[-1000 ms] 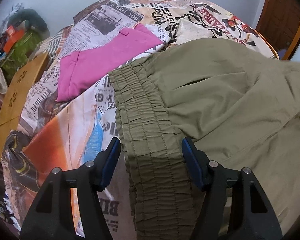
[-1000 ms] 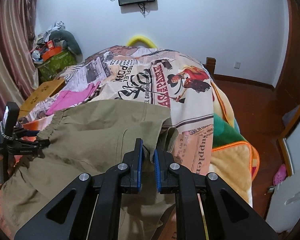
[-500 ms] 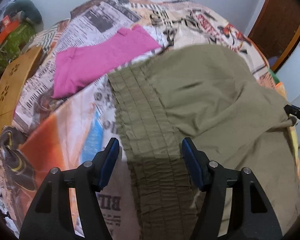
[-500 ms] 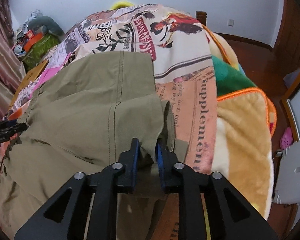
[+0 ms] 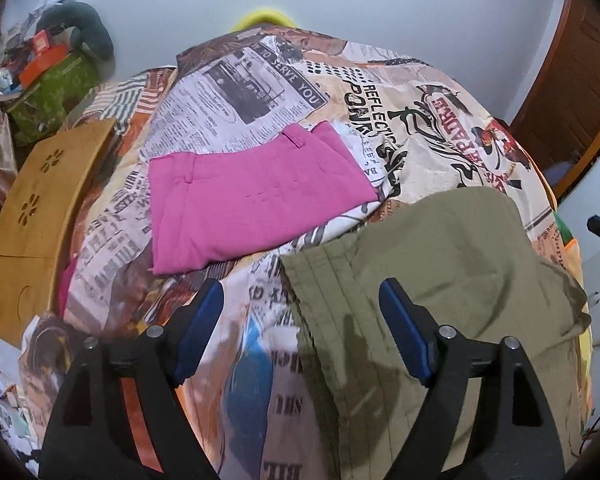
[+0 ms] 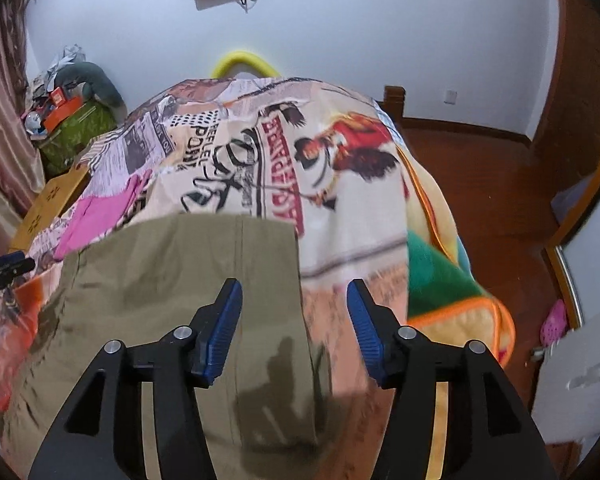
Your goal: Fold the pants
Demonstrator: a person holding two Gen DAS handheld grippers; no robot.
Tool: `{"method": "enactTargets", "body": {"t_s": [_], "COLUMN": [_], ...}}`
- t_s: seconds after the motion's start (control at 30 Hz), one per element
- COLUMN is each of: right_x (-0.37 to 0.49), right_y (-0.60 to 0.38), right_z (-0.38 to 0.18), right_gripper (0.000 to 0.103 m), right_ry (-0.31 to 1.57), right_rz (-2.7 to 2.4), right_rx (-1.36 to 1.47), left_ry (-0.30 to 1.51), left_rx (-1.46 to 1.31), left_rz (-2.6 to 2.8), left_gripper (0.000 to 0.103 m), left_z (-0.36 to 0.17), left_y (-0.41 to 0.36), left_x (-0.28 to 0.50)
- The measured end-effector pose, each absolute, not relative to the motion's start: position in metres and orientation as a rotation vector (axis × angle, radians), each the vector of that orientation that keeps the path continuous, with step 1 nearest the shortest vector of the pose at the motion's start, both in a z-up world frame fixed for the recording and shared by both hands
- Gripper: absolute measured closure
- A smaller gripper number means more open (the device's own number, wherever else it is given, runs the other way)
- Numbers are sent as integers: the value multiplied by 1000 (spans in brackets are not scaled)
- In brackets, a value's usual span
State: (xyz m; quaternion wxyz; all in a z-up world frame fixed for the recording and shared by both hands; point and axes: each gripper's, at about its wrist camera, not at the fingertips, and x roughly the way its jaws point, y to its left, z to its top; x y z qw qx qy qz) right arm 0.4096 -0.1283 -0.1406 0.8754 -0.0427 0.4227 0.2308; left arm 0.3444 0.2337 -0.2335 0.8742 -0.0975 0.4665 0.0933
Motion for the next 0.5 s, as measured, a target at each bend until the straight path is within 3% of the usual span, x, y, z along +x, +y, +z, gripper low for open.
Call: {"method": "enactTargets", "body": {"t_s": [0.03, 0.5], "right_x": [417, 503], "right_y": [-123, -76], "right_z": [-142, -216], "right_gripper": [40, 40], "right_ry": [880, 1034], "right_rz": [489, 484], "right_rx": [-79, -96], "left_ry": [983, 1075], "left_rx": [-209, -277], "left_rz": [189, 163], "left_gripper": [23, 23], "left_z": [-237, -293], "left_y": [235, 245], "left_x": [350, 400]}}
